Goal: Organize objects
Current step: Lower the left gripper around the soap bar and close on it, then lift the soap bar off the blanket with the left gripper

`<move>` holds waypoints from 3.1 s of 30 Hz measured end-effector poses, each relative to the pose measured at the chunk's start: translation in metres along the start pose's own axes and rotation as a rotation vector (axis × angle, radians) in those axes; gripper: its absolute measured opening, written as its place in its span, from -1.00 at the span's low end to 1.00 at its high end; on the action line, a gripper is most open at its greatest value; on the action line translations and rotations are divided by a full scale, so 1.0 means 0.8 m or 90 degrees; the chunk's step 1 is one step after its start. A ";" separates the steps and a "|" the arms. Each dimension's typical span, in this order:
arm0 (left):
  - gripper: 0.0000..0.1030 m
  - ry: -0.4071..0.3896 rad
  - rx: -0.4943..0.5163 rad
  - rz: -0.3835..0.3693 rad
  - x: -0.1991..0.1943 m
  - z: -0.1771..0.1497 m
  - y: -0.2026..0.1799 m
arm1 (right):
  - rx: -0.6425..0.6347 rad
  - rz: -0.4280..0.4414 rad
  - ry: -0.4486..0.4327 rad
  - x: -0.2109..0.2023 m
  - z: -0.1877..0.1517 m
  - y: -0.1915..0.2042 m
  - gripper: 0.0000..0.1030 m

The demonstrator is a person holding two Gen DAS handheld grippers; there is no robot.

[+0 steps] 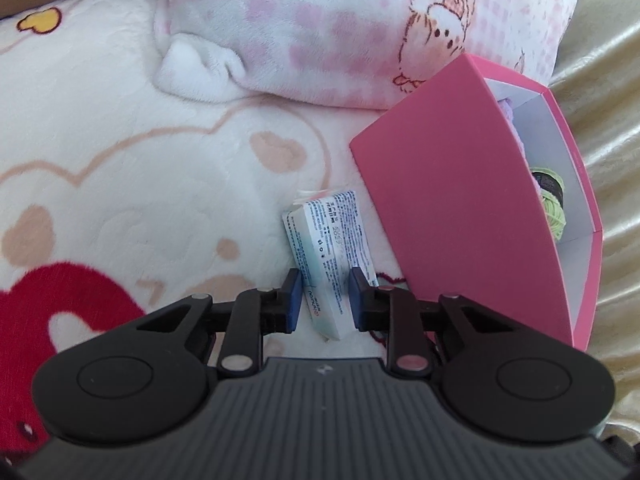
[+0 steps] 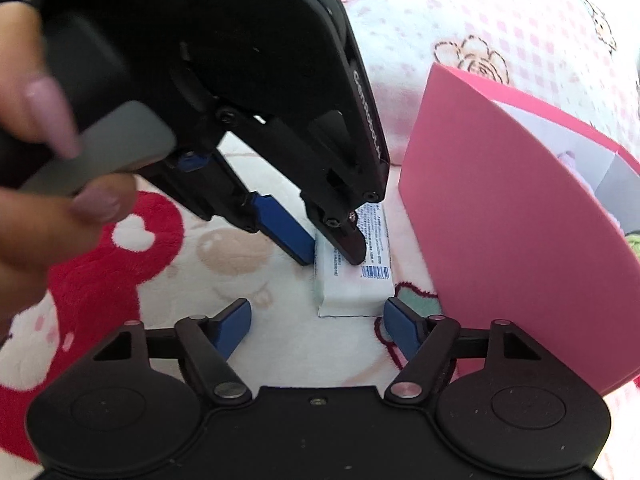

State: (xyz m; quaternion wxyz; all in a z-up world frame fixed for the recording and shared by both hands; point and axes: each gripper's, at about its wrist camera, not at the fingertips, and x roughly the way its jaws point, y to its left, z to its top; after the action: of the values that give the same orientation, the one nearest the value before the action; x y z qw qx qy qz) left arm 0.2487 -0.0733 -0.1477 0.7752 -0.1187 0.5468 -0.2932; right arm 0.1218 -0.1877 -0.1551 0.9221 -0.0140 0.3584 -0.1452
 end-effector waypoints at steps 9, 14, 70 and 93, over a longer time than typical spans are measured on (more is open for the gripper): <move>-0.70 -0.008 0.139 0.101 -0.027 0.022 -0.020 | -0.019 0.032 0.001 0.000 0.005 -0.002 0.45; -0.67 -0.068 0.152 0.075 -0.034 0.049 -0.021 | -0.006 0.052 0.025 -0.005 0.002 -0.015 0.30; -0.53 -0.106 -0.186 0.044 -0.084 -0.146 0.055 | 0.018 0.297 0.092 -0.033 -0.036 0.002 0.45; -0.53 -0.103 -0.126 0.058 -0.140 -0.181 -0.007 | -0.041 0.281 0.120 -0.105 -0.030 0.006 0.48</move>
State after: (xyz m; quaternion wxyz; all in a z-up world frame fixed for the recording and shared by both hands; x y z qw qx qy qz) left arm 0.0885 0.0076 -0.1120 0.8136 -0.1927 0.5137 -0.1923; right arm 0.0485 -0.1576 -0.1183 0.8930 0.0492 0.4417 0.0710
